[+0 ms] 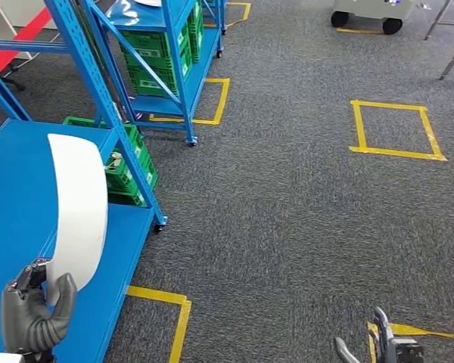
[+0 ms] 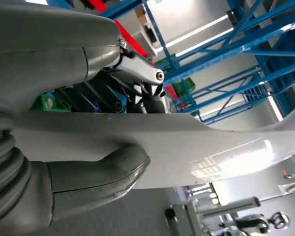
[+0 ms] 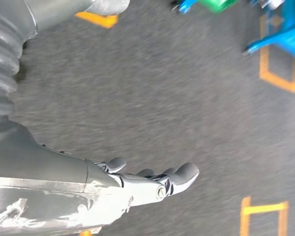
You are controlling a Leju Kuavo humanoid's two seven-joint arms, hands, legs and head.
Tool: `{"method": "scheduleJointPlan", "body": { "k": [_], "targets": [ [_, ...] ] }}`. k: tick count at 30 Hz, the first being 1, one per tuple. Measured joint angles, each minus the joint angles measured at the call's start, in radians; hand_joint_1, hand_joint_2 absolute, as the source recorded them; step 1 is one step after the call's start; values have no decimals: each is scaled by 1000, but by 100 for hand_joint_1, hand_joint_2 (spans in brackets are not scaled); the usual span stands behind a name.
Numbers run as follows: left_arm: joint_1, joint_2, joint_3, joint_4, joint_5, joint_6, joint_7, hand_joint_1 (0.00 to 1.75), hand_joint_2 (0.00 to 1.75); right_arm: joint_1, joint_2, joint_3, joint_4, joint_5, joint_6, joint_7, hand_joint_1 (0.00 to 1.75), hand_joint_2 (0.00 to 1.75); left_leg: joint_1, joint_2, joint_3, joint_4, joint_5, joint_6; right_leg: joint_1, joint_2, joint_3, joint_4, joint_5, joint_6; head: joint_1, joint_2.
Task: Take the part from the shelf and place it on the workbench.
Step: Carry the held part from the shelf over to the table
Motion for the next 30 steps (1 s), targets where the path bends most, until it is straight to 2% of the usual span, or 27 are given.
{"method": "scheduleJointPlan", "body": {
  "k": [2, 4, 5, 6, 7, 8, 9, 10, 11, 13, 15, 16, 17, 18, 19, 20, 21, 22, 23, 24, 26, 27, 28, 30],
  "targets": [
    [-15, -8, 6, 0, 3, -21, -1, 175, 175, -13, 26, -47, 8, 26, 60, -4, 0, 175, 4, -32, -17, 34, -27, -10, -2, 16, -3, -4, 7, -14, -1, 0],
    [-24, -11, 10, 2, 10, -35, 3, 175, 175, -21, 51, -85, 18, 31, 89, 2, 0, 175, 4, -79, -74, 152, -91, -14, -3, 32, -7, -5, 11, -22, -4, 0],
    [-26, -12, 11, 3, 16, -41, 5, 175, 175, -22, 63, -104, 24, 29, 99, 6, 0, 175, 4, -90, -112, 225, -120, -13, -2, 42, -9, -5, 12, -24, -4, 0],
    [-27, -12, 12, 5, 24, -47, 7, 175, 175, -20, 75, -121, 31, 30, 107, 10, 0, 175, 3, -94, -141, 280, -134, -12, -1, 52, -10, -5, 13, -25, -4, 0],
    [-28, -12, 12, 7, 34, -54, 8, 175, 175, -17, 85, -137, 40, 34, 113, 14, 0, 175, 2, -96, -156, 302, -129, -9, 0, 63, -11, -5, 14, -26, -4, 0],
    [-29, -13, 12, 8, 45, -61, 8, 175, 175, -14, 94, -152, 49, 37, 119, 16, 0, 175, 1, -98, -150, 281, -103, -6, 1, 75, -12, -5, 15, -26, -4, 0],
    [-32, -13, 12, 10, 55, -66, 8, 175, 175, -11, 104, -165, 58, 39, 125, 17, 0, 175, 1, -104, -125, 227, -66, -1, 1, 88, -12, -5, 16, -25, -4, 0],
    [-34, -13, 12, 11, 63, -70, 8, 175, 175, -10, 113, -177, 67, 40, 130, 17, 0, 175, 1, -124, -92, 156, -28, 3, 0, 100, -12, -5, 18, -23, -4, 0],
    [-37, -13, 12, 11, 68, -72, 8, 175, 175, -9, 121, -188, 75, 39, 134, 16, 0, 175, 3, -146, -59, 85, -3, 7, 1, 113, -15, -3, 19, -20, -4, 0],
    [-42, -13, 11, 13, 72, -73, 6, 175, 175, -9, 133, -203, 86, 39, 141, 14, 0, 175, 3, -178, -26, 10, 11, 10, -1, 135, -24, -3, 24, -10, -4, 0],
    [-46, -13, 11, 15, 73, -73, 4, 175, 175, -8, 141, -215, 99, 42, 149, 13, 0, 175, 1, -163, -24, -1, 11, 16, -6, 156, -35, -7, 31, 4, -4, 0],
    [-48, -13, 11, 16, 74, -74, 2, 175, 175, -7, 144, -220, 107, 43, 155, 12, 0, 175, 1, -152, -23, -5, 15, 21, -6, 152, -41, -4, 29, 9, -4, 0],
    [-51, -14, 11, 16, 74, -77, 1, 175, 175, -9, 148, -226, 117, 40, 165, 11, 0, 175, 1, -139, -22, -9, 18, 27, -5, 132, -52, 14, 16, 13, -2, 0],
    [-53, -15, 11, 17, 74, -82, -1, 175, 175, -13, 152, -233, 127, 34, 176, 10, 0, 175, 2, -125, -21, -12, 20, 32, -3, 102, -72, 54, -9, 16, -1, 0],
    [-55, -16, 11, 18, 75, -86, -2, 175, 175, -18, 157, -240, 137, 27, 188, 8, 0, 175, 1, -111, -20, -13, 20, 35, -1, 66, -99, 115, -45, 18, 0, 0],
    [-57, -19, 11, 19, 74, -90, -2, 175, 175, -25, 163, -248, 148, 19, 198, 8, 0, 175, 0, -98, -21, -13, 19, 37, -1, 42, -131, 186, -82, 21, 1, 0],
    [-60, -22, 12, 21, 74, -92, -3, 175, 175, -30, 169, -255, 159, 12, 206, 10, 0, 175, -1, -84, -20, -13, 19, 38, -2, 31, -158, 247, -108, 24, 1, 0],
    [-63, -25, 12, 24, 73, -94, -3, 175, 175, -33, 175, -263, 171, 5, 213, 12, 0, 175, -2, -72, -20, -13, 18, 38, -3, 26, -170, 280, -116, 27, 1, 0],
    [-67, -30, 12, 26, 71, -96, -3, 175, 175, -36, 181, -270, 182, -1, 219, 15, 0, 175, -2, -61, -19, -12, 17, 37, -4, 23, -161, 270, -104, 29, 2, 0],
    [-70, -33, 12, 28, 71, -98, -2, 175, 175, -38, 186, -278, 193, -6, 225, 17, 0, 175, -1, -50, -17, -12, 16, 35, -5, 17, -131, 222, -77, 30, 2, 0],
    [-68, -37, 12, 30, 72, -100, -2, 175, 175, -41, 194, -291, 208, -9, 234, 18, 0, 175, -4, -31, -10, -10, 9, 26, -5, -16, -45, 78, -21, 29, 2, 0],
    [-64, -37, 13, 31, 76, -99, -3, 175, 175, -41, 198, -296, 211, -8, 237, 17, 0, 175, -6, -24, -6, -8, 5, 21, -4, -27, -15, 28, -5, 24, 1, 0],
    [-59, -36, 13, 31, 82, -99, -6, 175, 175, -40, 201, -301, 214, -5, 239, 17, 0, 175, -8, -16, -4, -7, 3, 15, -2, -33, 0, 2, 1, 19, 0, 0],
    [-50, -35, 13, 31, 94, -99, -12, 175, 175, -35, 207, -309, 218, -1, 243, 17, 0, 175, -8, -3, -2, -6, 2, 6, 1, -16, -2, 0, 1, 4, -2, 0]
  ]
}}
